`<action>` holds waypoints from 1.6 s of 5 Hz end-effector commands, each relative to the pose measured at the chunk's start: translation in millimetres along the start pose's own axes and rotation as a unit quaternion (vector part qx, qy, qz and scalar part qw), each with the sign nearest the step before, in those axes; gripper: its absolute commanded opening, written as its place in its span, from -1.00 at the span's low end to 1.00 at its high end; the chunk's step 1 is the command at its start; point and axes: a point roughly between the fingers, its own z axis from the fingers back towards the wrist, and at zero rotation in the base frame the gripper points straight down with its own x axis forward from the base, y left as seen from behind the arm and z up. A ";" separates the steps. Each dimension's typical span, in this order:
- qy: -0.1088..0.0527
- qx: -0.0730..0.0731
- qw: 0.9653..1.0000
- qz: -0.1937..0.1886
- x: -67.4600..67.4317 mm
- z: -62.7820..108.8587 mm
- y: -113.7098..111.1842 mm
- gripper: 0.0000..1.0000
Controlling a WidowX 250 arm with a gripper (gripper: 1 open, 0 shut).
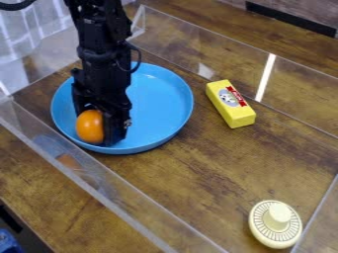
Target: Remove the orange ball from inside the blue tray and put it on the table
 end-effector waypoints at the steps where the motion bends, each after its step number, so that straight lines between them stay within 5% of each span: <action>1: -0.044 0.019 0.999 0.004 11.3 33.1 5.3 -1.00; 4: -0.061 0.034 0.998 0.006 20.8 72.7 -7.5 -1.00; 8: -0.076 0.027 0.997 -0.014 25.0 92.5 -29.3 -1.00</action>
